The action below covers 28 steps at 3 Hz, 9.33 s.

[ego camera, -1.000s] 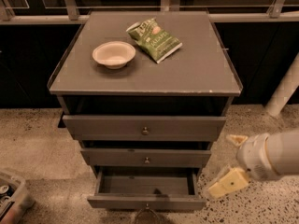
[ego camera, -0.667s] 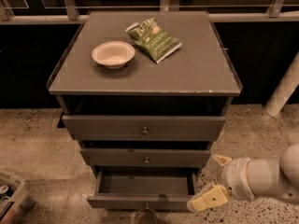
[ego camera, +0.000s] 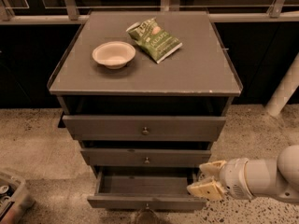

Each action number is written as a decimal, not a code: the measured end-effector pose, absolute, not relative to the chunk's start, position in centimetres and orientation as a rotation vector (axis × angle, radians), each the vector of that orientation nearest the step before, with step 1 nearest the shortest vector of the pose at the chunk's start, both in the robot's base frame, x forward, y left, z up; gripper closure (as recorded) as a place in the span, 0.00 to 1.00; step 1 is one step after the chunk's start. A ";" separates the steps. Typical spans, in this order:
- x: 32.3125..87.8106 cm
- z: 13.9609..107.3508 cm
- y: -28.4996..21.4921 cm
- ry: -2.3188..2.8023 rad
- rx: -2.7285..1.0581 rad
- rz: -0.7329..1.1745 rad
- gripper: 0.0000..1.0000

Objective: Close bottom drawer

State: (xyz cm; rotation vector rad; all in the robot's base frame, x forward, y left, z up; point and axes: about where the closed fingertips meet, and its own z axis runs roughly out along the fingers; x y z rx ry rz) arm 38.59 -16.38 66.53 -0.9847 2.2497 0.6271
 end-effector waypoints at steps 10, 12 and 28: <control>40.5 32.3 -14.6 2.289 -0.376 0.948 1.00; 40.5 24.5 -14.2 2.312 -0.243 0.962 1.00; 59.8 19.8 -18.2 2.070 -0.155 0.688 0.00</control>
Offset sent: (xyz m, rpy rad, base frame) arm 0.0000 0.0000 0.0000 0.0000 0.0000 0.0000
